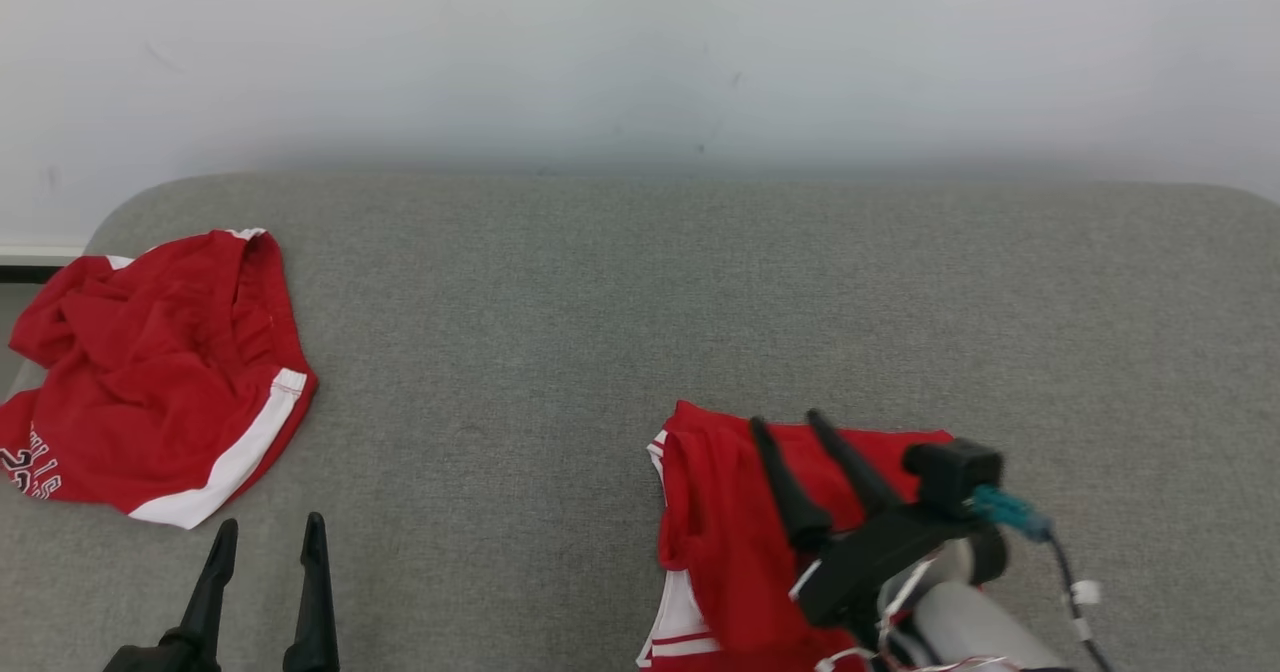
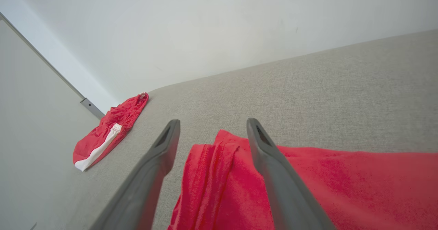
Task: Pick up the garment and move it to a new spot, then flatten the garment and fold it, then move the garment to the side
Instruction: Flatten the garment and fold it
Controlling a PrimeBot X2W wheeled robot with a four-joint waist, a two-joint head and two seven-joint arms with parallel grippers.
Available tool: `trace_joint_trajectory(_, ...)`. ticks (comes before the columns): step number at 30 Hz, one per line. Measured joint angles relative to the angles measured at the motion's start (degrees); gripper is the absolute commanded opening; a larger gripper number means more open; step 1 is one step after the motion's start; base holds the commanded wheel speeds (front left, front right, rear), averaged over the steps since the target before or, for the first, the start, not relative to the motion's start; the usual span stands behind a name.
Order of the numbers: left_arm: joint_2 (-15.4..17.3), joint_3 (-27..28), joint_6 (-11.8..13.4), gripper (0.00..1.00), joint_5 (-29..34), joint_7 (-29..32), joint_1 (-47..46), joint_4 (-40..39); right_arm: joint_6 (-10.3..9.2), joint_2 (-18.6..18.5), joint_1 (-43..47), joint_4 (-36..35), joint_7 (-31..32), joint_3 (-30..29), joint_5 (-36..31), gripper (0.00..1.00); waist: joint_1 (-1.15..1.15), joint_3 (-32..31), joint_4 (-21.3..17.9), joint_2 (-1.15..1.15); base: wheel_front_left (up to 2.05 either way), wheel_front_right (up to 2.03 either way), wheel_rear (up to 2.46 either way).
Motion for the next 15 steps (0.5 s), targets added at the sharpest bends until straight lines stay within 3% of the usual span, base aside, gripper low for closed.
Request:
trace_joint_trajectory(7,0.0,0.5,0.3,1.00,0.0,0.0,0.2,-0.4,0.00,-6.6,3.1,-10.6,-0.3,-10.6,-5.2,1.00,0.00,-0.5,-1.8,0.00,0.00,0.00,0.00)
trace_joint_trajectory(15,0.0,0.8,0.5,1.00,0.4,0.0,0.2,-1.0,0.00,-8.4,11.5,-20.6,-0.5,-19.8,-12.4,1.00,0.00,-0.9,-4.0,0.00,0.00,0.00,0.00)
